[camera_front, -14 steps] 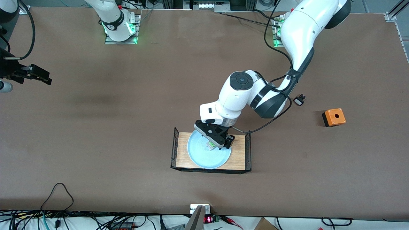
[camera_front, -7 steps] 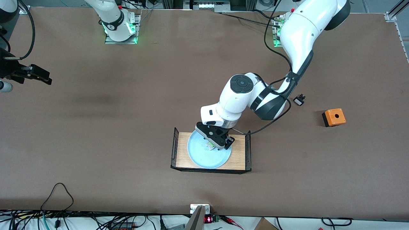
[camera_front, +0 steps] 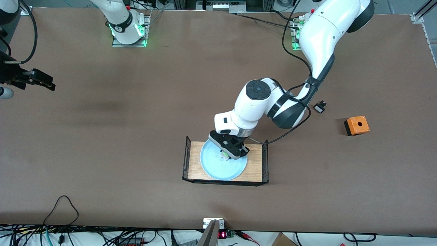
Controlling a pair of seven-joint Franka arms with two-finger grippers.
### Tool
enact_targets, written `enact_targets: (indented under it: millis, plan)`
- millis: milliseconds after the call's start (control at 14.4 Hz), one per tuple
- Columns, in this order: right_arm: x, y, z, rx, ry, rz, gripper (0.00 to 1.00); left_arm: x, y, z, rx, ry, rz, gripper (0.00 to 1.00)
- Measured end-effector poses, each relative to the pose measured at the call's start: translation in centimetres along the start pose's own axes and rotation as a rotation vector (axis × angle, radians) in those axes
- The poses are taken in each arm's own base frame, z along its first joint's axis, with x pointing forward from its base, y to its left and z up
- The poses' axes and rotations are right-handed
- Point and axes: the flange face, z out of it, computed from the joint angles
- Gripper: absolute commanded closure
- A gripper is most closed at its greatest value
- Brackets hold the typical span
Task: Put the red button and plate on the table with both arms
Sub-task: 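Close the left gripper on the button and lift it off the plate, then carry the held button with the left gripper toward the orange box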
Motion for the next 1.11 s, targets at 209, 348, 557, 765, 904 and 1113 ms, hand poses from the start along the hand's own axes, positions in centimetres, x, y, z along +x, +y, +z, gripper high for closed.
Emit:
enact_targets:
  millis: [209,348,557,765,904,1113]
  plan:
    - [0.0,0.0,0.0,0.000,0.000,0.000,0.00,1.0,0.1,-2.1,-0.021,0.021,-0.032,0.68]
    - [0.0,0.0,0.0,0.000,0.001,0.000,0.00,2.1,-0.2,-5.3,-0.059,0.032,-0.088,0.68]
    - [0.0,0.0,-0.1,0.000,0.001,0.000,0.00,2.5,-3.3,-11.3,-0.022,-0.037,-0.130,0.68]
    - [0.0,0.0,-0.1,0.000,0.001,0.000,0.00,1.2,-6.8,-16.3,0.021,-0.152,-0.178,0.68]
    - [0.0,0.0,-0.1,0.000,0.001,0.000,0.00,-0.3,-9.0,-18.7,0.045,-0.255,-0.190,0.68]
    - [0.0,0.0,-0.1,0.000,0.002,0.000,0.00,-2.8,-12.2,-20.4,0.044,-0.391,-0.102,0.68]
